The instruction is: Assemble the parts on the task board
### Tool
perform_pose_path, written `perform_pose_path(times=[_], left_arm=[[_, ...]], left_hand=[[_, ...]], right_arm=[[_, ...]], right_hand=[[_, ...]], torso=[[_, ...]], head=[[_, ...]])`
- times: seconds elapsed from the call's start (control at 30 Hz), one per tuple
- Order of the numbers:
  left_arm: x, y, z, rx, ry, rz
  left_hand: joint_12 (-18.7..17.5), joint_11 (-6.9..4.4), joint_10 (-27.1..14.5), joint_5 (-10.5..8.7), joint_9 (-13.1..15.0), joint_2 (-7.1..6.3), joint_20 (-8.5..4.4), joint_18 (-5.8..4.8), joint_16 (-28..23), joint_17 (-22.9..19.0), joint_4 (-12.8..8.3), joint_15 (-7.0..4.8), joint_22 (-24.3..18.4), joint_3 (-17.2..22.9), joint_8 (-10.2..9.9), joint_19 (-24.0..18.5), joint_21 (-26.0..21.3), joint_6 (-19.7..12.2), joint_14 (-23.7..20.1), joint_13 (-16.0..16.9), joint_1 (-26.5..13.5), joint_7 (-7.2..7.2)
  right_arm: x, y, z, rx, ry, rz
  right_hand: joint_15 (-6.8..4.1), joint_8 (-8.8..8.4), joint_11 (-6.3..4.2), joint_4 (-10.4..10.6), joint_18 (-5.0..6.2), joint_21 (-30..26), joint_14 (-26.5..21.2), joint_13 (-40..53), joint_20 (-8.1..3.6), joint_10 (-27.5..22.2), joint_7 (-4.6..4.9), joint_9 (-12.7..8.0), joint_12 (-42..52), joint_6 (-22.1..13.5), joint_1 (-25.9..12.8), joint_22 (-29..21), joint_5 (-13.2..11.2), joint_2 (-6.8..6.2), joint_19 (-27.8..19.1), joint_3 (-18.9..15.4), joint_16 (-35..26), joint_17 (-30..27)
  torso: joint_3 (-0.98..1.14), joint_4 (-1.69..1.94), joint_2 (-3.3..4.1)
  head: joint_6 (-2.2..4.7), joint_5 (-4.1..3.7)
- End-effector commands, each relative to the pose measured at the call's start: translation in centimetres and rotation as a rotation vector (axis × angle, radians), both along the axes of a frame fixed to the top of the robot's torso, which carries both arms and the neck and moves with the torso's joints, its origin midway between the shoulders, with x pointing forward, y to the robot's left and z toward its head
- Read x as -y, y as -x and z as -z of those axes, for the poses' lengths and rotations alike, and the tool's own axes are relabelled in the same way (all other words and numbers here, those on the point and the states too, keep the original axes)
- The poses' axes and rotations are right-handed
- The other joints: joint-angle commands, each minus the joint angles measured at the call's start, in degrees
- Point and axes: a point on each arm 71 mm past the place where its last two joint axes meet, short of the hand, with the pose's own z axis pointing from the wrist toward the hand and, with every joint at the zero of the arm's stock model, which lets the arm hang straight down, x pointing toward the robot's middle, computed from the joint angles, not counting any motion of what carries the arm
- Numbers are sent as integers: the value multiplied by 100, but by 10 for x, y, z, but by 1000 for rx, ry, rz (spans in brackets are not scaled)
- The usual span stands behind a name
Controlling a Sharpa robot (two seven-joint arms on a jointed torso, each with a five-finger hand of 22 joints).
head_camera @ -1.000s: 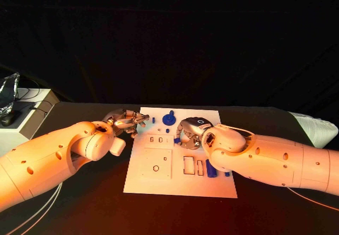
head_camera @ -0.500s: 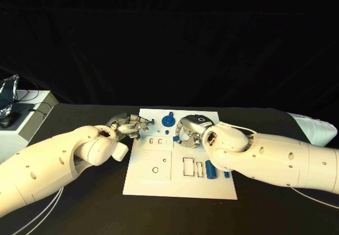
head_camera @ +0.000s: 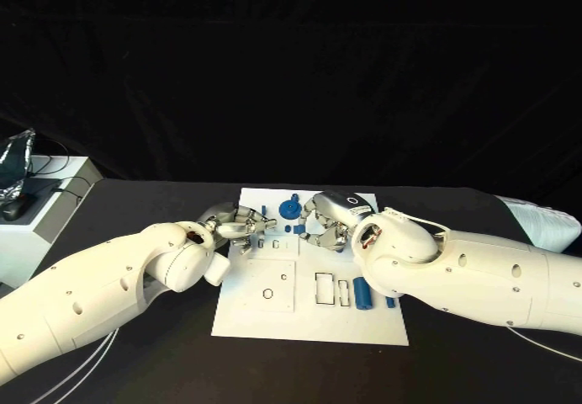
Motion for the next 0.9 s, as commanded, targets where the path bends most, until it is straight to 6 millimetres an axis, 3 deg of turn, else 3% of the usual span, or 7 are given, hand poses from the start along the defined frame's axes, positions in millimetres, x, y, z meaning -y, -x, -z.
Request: perform_pose_path(times=[0.03,0.5,0.9], left_arm=[[4,1,2,10,-55,6],[18,3,3,12,-65,35],[20,4,2,8,-47,38]], left_hand=[[138,-59,-13,-11,116,-4,-39,-90,42,35,18,-17,6,-64,174,37,30,-29,35,49,-49,-47],[395,-86,-74,-16,383,-97,-69,-95,76,82,204,-42,21,-352,532,51,41,-168,59,108,-239,-81],[503,-84,-114,-17,467,-12,-68,-99,89,95,246,-39,35,-684,645,61,51,-251,63,101,-588,-85]], right_arm=[[-1,2,-4,24,-61,-12],[-8,3,-3,7,-50,-31],[-10,1,-1,0,-32,-35]], right_hand=[[-41,18,-44,-10,-41,-10,572,1364,-54,469,-3,5,11,7,-26,1507,-17,-30,599,37,15,1364],[-41,20,-44,-15,-41,-10,572,1365,-55,470,-2,5,12,6,-23,1507,-14,-30,599,45,15,1362],[-41,27,-45,-25,-41,-10,571,1370,-56,475,-4,8,17,11,-16,1507,-10,-24,599,65,13,1357]], torso=[[-3,11,1],[-7,7,-1],[-6,14,2]], head=[[6,-7],[-1,25],[-11,9]])
